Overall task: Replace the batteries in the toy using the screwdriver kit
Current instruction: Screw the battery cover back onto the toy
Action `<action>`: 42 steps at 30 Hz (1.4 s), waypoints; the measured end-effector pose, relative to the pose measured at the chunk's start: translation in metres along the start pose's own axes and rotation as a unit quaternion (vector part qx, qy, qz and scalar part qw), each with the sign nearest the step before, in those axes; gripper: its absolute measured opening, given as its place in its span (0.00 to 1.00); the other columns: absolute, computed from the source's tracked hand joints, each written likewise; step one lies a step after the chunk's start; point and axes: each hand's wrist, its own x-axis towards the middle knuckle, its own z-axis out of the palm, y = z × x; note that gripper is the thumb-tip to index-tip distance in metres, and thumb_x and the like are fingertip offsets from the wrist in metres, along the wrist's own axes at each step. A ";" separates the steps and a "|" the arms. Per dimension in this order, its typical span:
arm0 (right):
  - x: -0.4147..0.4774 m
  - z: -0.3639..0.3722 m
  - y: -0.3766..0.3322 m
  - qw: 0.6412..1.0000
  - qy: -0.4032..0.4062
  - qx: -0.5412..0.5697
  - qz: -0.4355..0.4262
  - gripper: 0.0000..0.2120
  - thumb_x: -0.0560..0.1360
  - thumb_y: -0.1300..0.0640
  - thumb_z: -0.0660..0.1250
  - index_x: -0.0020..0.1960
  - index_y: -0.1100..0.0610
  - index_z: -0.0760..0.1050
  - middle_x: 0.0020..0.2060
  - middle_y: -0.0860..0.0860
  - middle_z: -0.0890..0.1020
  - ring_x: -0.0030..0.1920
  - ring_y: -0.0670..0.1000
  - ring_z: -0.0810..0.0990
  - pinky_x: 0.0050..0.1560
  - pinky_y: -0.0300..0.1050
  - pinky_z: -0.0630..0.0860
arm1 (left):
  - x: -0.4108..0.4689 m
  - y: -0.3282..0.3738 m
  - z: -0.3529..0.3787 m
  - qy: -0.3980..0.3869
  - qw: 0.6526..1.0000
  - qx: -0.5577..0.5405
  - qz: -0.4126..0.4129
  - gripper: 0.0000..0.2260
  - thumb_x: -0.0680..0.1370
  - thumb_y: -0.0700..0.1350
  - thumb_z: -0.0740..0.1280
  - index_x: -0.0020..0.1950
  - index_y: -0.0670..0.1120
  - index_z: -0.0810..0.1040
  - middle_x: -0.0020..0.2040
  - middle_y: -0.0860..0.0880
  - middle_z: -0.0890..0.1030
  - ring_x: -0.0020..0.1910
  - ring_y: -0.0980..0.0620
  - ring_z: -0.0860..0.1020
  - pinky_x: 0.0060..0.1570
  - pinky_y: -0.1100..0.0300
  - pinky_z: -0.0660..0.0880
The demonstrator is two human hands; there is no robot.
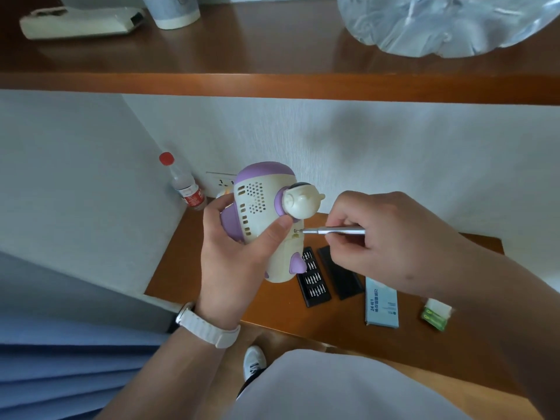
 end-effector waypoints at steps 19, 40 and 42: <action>-0.011 -0.007 0.023 0.999 0.005 0.031 0.012 0.05 0.72 0.49 0.61 0.42 0.49 0.72 0.25 0.44 0.72 0.34 0.41 0.75 0.34 0.34 0.71 | -0.004 0.005 0.020 -0.016 1.000 0.020 0.002 0.38 0.63 0.63 0.77 0.67 0.55 0.67 0.52 0.63 0.80 0.53 0.61 0.81 0.40 0.60 0.82; -0.017 -0.010 0.034 0.999 0.009 0.017 0.030 0.09 0.74 0.49 0.61 0.43 0.53 0.75 0.25 0.43 0.71 0.34 0.40 0.75 0.34 0.35 0.71 | -0.002 0.003 0.036 -0.032 0.999 0.015 0.009 0.38 0.63 0.62 0.77 0.68 0.53 0.67 0.52 0.63 0.80 0.53 0.61 0.81 0.40 0.64 0.81; -0.017 -0.009 0.035 0.999 0.003 0.024 0.029 0.10 0.74 0.48 0.60 0.43 0.53 0.75 0.26 0.45 0.74 0.36 0.41 0.76 0.35 0.36 0.71 | -0.002 0.003 0.036 -0.031 0.999 0.013 0.005 0.39 0.63 0.63 0.77 0.68 0.53 0.67 0.52 0.62 0.80 0.53 0.60 0.81 0.40 0.62 0.81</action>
